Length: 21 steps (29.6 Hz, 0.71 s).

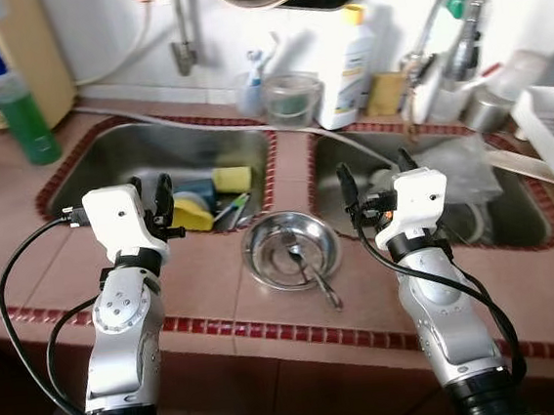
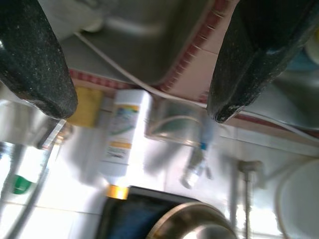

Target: Kitchen organization

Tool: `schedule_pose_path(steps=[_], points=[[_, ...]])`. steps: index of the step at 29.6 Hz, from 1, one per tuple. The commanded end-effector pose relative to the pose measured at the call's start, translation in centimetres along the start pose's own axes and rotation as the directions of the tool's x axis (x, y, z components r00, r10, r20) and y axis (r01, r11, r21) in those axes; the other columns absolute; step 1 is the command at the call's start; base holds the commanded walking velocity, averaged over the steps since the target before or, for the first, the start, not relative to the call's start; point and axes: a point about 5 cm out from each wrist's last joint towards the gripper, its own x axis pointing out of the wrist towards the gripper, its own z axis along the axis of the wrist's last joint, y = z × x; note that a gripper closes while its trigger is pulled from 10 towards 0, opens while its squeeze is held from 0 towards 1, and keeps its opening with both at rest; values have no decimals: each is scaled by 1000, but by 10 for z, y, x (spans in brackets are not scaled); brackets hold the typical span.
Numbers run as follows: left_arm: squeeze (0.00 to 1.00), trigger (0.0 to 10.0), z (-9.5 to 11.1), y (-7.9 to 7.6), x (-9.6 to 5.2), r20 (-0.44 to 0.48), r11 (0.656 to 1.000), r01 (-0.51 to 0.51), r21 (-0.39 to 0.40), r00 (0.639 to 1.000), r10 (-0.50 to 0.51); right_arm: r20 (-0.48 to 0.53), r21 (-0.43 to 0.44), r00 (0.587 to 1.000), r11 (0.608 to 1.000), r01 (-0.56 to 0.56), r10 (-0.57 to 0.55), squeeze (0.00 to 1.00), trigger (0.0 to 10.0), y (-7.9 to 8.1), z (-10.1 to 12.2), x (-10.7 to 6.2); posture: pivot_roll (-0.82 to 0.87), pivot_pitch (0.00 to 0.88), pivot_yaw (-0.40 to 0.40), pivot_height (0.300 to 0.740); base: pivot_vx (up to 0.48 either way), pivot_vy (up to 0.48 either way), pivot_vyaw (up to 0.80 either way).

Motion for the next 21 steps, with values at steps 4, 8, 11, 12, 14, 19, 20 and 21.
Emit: schedule_pose_path(steps=[4,8,11,12,14,19,20,21], points=[[0,10000,0,-4,3,-12,1000,14,1,1000,-14,39,2,999,1000,5,-5,0,10000,-1,5,4,18,0,-45,740,0,405,0],[0,10000,0,-5,3,-12,1000,12,-1,1000,-12,48,3,999,1000,1,-1,0,10000,0,6,3,17,0,-46,740,0,402,0],[0,10000,0,-5,3,-14,1000,13,-1,1000,-13,53,3,999,1000,-2,2,0,10000,1,6,3,16,0,-46,740,0,404,0],[0,10000,0,-5,3,-14,1000,13,-1,1000,-13,53,3,999,1000,-2,2,0,10000,1,6,3,16,0,-46,740,0,405,0],[0,10000,0,-5,3,-14,1000,14,-1,1000,-14,53,3,999,1000,-3,2,0,10000,1,6,3,16,0,-47,740,0,401,0],[0,10000,1,-6,3,-6,1000,15,-5,1000,-15,52,1,999,1000,-1,1,0,10000,0,5,2,16,0,-44,740,0,160,0],[0,10000,2,-6,3,-5,1000,15,-6,1000,-15,52,0,999,1000,0,0,0,10000,0,5,1,16,0,-44,740,0,0,0],[0,10000,2,-6,3,-5,1000,15,-6,1000,-15,52,0,999,1000,0,0,0,10000,0,5,1,16,0,-44,740,0,0,0]])
